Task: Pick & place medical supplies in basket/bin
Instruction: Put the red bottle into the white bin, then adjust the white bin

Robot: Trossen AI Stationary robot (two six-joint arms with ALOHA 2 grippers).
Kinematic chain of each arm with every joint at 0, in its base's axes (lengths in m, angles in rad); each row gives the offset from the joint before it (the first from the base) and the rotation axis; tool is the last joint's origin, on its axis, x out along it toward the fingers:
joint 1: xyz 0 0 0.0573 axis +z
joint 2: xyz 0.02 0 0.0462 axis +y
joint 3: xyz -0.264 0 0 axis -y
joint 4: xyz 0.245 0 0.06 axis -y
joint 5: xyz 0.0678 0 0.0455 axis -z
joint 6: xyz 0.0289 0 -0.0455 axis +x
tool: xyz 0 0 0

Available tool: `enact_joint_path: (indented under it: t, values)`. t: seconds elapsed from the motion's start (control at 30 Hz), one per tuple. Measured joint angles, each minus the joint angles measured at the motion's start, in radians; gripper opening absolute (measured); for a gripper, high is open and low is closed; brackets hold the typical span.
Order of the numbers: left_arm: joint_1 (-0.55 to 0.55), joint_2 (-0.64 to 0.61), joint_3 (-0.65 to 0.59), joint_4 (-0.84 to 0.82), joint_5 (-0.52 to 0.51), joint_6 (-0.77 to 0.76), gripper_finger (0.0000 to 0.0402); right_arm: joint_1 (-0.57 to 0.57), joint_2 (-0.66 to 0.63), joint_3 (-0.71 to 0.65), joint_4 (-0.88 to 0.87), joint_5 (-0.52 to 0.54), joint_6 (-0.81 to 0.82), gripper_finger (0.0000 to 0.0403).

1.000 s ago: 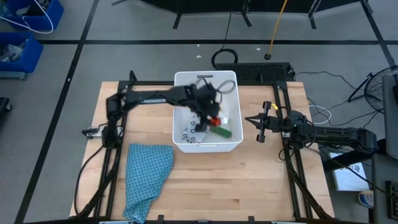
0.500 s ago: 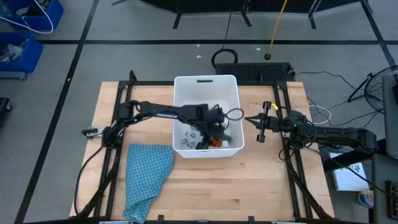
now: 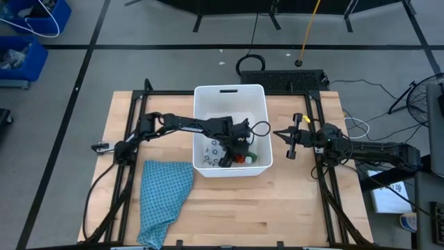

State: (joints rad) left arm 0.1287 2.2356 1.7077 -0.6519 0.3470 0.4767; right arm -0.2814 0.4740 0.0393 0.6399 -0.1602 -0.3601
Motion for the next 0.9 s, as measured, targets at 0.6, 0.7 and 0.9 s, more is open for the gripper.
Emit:
enact_joint_path:
  t: [0.6, 0.7, 0.9]
  values:
    - [0.0, -0.138, 0.101, -0.077, -0.129, 0.016, 0.0342, 0.0, 0.0, 0.0, 0.0, 0.001, 0.008, 0.0]
    - [-0.002, -0.221, 0.125, -0.137, -0.17, 0.016, 0.0351, 0.0, 0.0, 0.0, 0.0, 0.001, 0.009, 0.0]
    - [-0.026, -0.481, 0.133, -0.292, -0.368, -0.007, 0.0285, 0.0, -0.002, 0.0, 0.007, 0.002, 0.037, 0.0]
